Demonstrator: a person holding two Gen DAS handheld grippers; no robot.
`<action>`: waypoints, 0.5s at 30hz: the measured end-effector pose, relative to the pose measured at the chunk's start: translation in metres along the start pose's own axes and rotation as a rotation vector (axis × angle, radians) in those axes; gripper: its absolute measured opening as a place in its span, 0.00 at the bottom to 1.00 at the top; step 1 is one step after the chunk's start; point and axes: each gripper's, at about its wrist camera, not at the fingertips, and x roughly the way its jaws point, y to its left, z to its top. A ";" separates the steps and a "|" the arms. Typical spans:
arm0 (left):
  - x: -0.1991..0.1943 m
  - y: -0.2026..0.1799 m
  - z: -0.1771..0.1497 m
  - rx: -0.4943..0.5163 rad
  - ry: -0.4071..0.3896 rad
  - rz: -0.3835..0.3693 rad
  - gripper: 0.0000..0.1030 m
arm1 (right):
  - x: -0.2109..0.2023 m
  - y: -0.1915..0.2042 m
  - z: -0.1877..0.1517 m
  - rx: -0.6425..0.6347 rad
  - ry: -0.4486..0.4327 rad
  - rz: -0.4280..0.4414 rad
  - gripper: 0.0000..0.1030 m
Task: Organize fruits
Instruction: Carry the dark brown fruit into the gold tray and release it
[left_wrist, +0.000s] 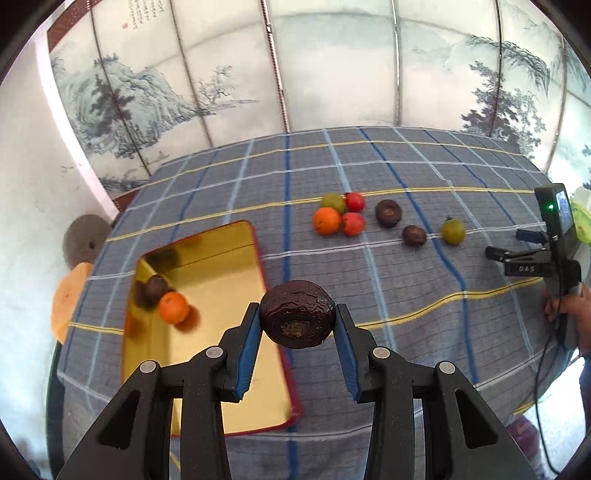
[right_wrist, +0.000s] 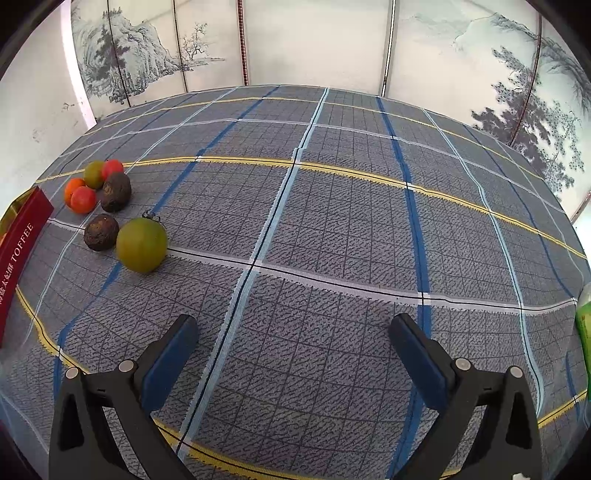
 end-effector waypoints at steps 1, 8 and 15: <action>-0.001 0.003 -0.001 -0.006 -0.002 0.005 0.39 | 0.000 0.000 0.000 0.000 0.000 0.000 1.00; -0.005 0.023 -0.013 -0.040 -0.016 0.046 0.39 | 0.000 0.000 0.000 0.005 0.000 -0.005 1.00; 0.004 0.046 -0.026 -0.082 0.006 0.084 0.39 | -0.003 0.002 -0.002 0.021 0.001 -0.019 1.00</action>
